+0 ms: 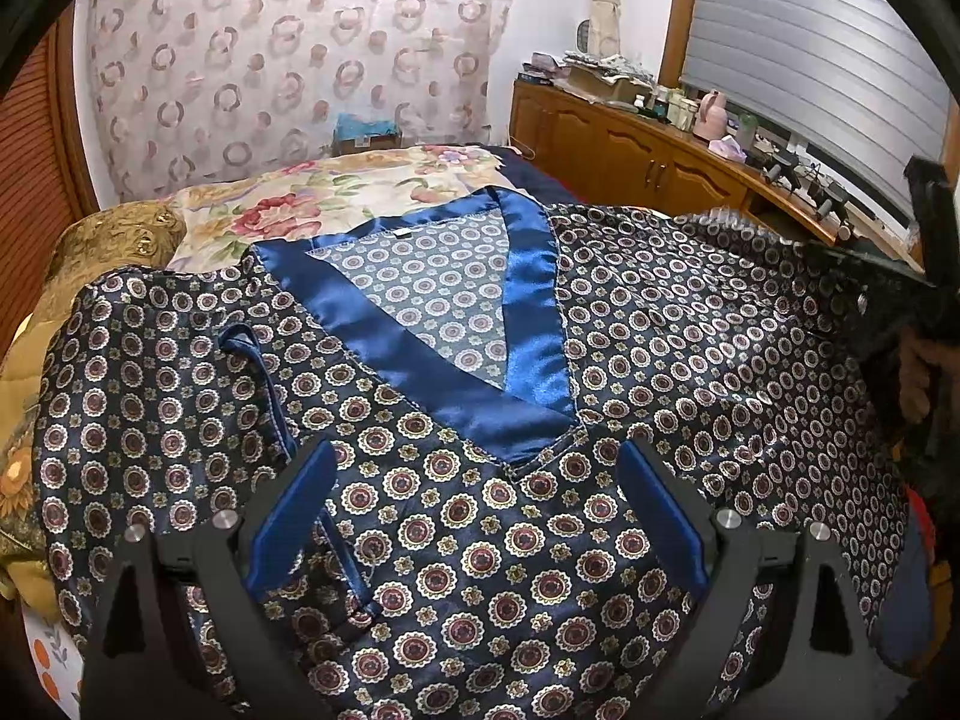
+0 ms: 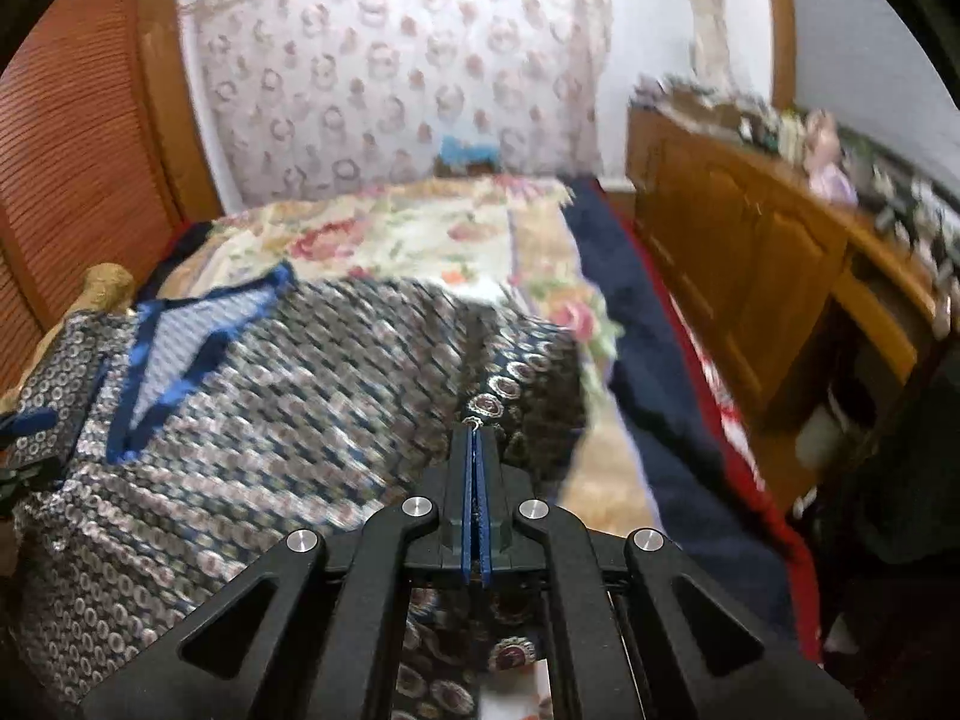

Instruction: Fold small clothes

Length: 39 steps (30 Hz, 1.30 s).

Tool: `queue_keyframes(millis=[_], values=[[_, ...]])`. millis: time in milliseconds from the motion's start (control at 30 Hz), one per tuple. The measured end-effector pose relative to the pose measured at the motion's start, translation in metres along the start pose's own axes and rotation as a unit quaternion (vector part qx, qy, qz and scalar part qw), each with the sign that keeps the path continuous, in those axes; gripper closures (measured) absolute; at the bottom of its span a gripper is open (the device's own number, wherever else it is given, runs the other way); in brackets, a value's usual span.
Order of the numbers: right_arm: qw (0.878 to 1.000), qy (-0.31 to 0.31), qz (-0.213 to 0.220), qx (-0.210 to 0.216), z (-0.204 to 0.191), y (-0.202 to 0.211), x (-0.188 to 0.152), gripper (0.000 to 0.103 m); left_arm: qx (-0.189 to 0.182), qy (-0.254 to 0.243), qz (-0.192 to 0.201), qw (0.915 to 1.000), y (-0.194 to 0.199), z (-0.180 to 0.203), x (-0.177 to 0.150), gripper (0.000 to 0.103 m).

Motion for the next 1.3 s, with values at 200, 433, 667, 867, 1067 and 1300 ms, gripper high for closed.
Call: queue_keyframes(millis=[200,433,667,867,1067,1300], values=[[0.996,0.047,-0.004,0.076,-0.066,-0.003,0.007,0.103,0.002,0.007,0.007,0.9999,0.005,-0.004,0.001,0.008],[0.991,0.056,-0.071,0.097,-0.096,-0.036,-0.034,0.1,0.001,0.006,0.008,1.0,0.008,-0.004,0.0,0.008],[0.995,0.033,-0.053,0.074,-0.07,-0.014,-0.029,0.067,-0.001,0.008,0.009,0.9999,0.009,-0.004,0.001,0.008],[0.998,-0.001,-0.063,0.026,-0.028,-0.035,-0.016,0.06,0.002,0.008,0.008,0.9999,0.008,-0.005,0.002,0.008],[0.993,-0.042,-0.11,0.023,-0.009,-0.08,-0.023,0.061,0.013,0.013,0.008,0.9998,0.011,-0.015,0.0,0.008],[0.993,-0.024,-0.105,0.039,-0.014,-0.085,-0.022,0.103,0.02,0.022,0.005,0.9995,0.01,-0.025,-0.004,0.008]])
Point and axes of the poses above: each gripper's, at about its wrist camera, not at the fingertips, and y roughly against the way its jaws point, z to its right, x to its top, the point moved 4 cm from there along -y, roughly the way its jaws point, and after that the axes turned 3 degrees about z, right-handed, at the moved point
